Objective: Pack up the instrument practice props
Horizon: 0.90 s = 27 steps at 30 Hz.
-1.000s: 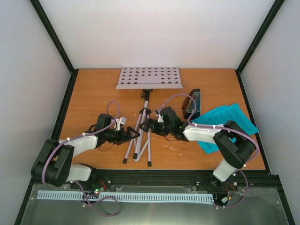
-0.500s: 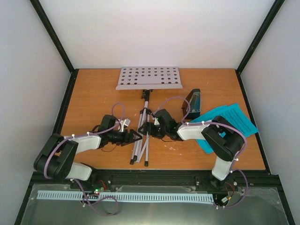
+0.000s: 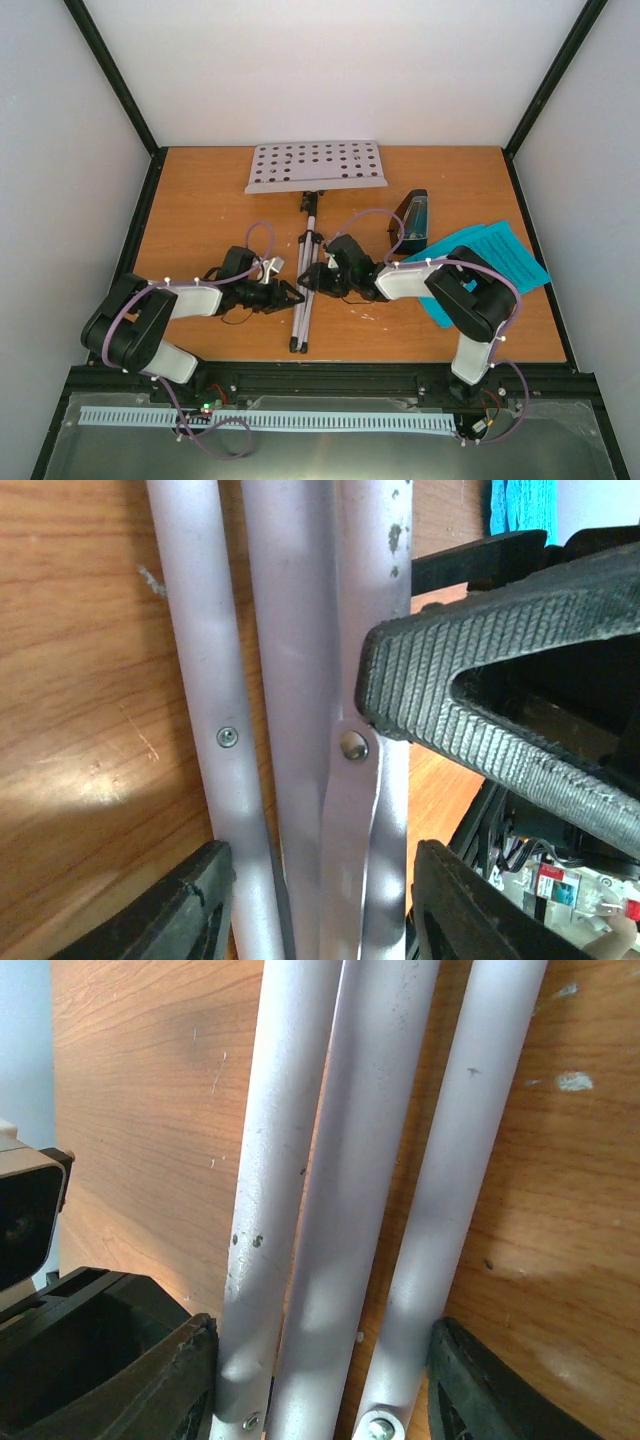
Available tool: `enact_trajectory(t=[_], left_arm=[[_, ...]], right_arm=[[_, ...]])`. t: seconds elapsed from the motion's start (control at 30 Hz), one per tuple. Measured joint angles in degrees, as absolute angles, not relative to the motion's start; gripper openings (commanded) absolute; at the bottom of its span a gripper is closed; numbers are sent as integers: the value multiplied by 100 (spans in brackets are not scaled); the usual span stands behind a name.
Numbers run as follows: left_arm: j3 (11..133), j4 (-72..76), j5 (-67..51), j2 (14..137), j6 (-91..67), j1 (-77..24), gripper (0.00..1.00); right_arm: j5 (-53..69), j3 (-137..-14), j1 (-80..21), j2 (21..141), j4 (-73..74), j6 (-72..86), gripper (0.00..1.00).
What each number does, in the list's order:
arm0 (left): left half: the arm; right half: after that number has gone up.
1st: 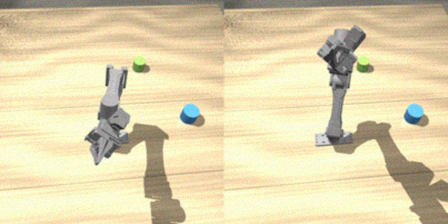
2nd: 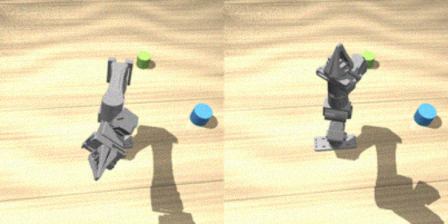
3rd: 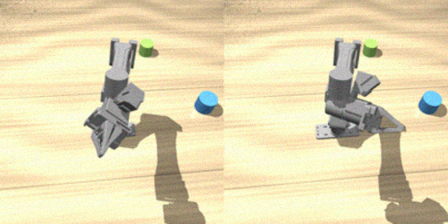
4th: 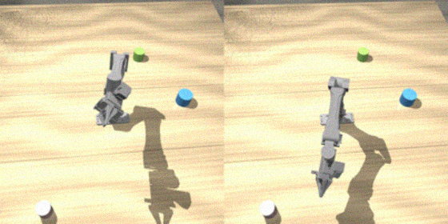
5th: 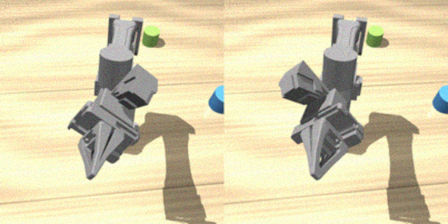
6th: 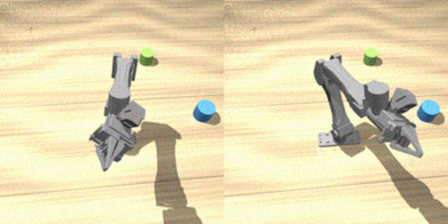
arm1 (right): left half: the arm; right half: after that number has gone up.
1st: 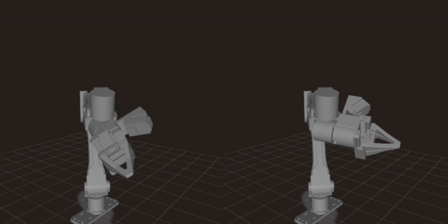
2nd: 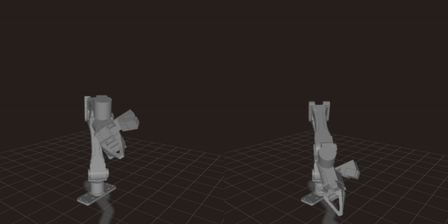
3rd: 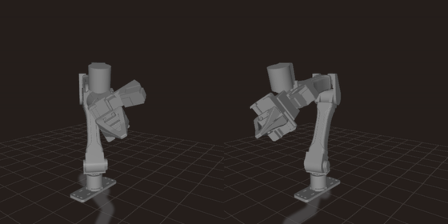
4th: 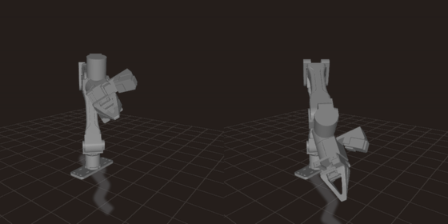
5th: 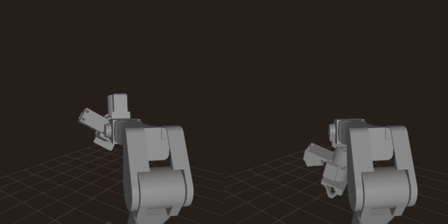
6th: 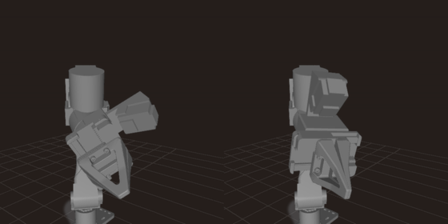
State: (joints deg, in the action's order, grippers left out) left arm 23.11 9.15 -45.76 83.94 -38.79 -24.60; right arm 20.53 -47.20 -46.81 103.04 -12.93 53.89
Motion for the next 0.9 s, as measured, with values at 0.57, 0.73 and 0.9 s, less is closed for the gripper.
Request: enact_trajectory(t=[0.57, 0.73, 0.9], left_arm=[[2449, 495, -3564, 6753, -3730, -2589, 100], [3312, 209, -3245, 6698, -3212, -2438, 100], [4644, 132, -3120, 7231, -2742, -1562, 99]], right_arm=[[899, -4707, -4550, 8554, -423, 4331, 100], [189, -5251, -4254, 7885, 250, 3321, 100], [64, -5817, -3070, 7454, 458, 2447, 100]])
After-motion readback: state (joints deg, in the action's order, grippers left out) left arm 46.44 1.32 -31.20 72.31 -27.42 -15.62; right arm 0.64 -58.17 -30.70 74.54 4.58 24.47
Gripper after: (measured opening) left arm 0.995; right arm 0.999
